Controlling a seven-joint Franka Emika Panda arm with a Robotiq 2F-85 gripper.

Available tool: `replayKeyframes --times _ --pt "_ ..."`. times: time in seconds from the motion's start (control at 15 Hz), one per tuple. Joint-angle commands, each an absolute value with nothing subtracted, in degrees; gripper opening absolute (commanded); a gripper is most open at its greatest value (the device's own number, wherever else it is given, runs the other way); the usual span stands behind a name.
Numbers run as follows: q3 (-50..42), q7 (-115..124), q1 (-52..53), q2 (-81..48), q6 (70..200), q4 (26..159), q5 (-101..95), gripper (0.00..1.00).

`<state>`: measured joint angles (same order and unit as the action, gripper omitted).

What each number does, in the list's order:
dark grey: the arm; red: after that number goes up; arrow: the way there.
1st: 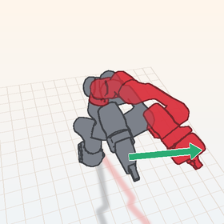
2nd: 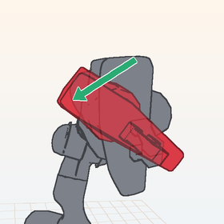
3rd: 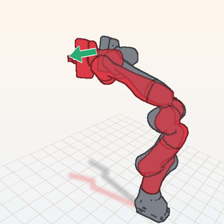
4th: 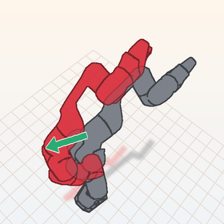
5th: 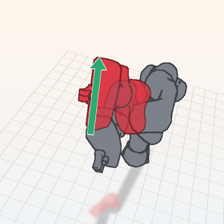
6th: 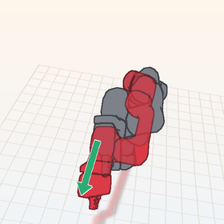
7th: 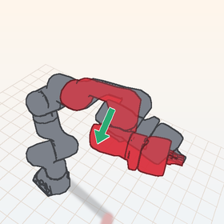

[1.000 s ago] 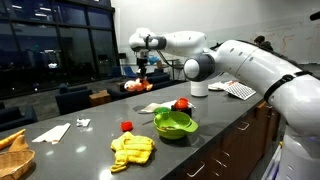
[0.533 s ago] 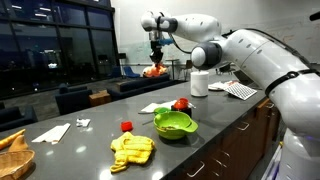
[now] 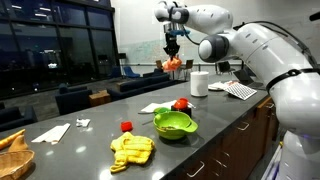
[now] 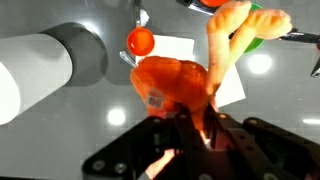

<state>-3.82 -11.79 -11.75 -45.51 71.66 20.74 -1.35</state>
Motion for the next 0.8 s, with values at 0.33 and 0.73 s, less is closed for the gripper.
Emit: replayKeyframes --times 0.33,0.73 --pt "-2.4 -0.1 -16.5 -42.2 54.8 23.7 2.8 0.04" --pt "-0.9 7.5 -19.9 -43.0 47.9 23.0 9.1 0.04"
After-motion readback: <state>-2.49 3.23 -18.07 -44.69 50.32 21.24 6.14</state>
